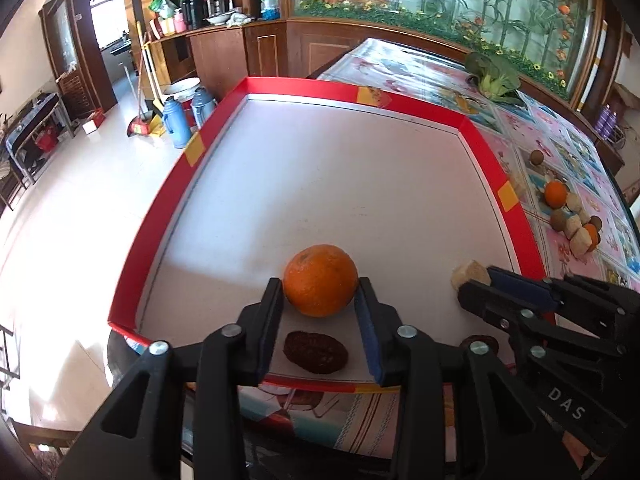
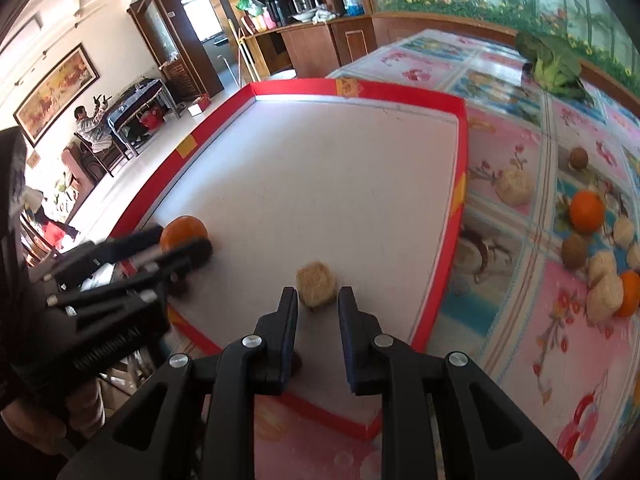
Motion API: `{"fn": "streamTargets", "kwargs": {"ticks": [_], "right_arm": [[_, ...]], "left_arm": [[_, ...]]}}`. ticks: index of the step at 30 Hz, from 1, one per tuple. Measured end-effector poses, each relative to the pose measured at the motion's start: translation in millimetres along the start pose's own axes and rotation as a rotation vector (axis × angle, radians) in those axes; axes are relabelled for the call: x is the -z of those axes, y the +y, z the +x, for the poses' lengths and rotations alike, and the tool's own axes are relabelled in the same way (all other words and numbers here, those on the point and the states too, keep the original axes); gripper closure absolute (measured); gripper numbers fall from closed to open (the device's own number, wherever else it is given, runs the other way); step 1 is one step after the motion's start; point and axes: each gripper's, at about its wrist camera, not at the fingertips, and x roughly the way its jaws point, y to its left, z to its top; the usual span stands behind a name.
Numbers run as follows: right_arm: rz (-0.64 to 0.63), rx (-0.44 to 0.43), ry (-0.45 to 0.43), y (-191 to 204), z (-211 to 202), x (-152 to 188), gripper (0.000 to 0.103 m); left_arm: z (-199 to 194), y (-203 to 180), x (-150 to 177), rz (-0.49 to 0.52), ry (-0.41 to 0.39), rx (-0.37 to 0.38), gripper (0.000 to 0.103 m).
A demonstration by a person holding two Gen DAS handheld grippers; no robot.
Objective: Organize fruits
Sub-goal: 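Carry the orange and bread cube into the tray and open both tools, then move both tools back over the fruit pile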
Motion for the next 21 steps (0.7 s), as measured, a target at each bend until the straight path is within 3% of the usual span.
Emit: {"fn": "streamTargets", "kwargs": {"ticks": [1, 3, 10, 21], "right_arm": [[0.003, -0.006, 0.005, 1.0, 0.1, 0.7, 0.083], [0.002, -0.004, 0.019, 2.7, -4.2, 4.5, 0.083], [0.046, -0.025, 0.073, 1.7, -9.5, 7.8, 0.081], [0.069, -0.076, 0.137, 8.9, -13.1, 15.1, 0.081]], "left_arm": [[-5.1, 1.6, -0.2, -0.003, -0.022, -0.015, 0.042], [-15.9, 4.8, -0.5, -0.001, -0.07, -0.046, 0.033], [-45.2, 17.8, -9.4, -0.029, -0.166, -0.093, 0.032], [-63.4, 19.7, -11.3, -0.038, -0.205, -0.102, 0.032]]}}
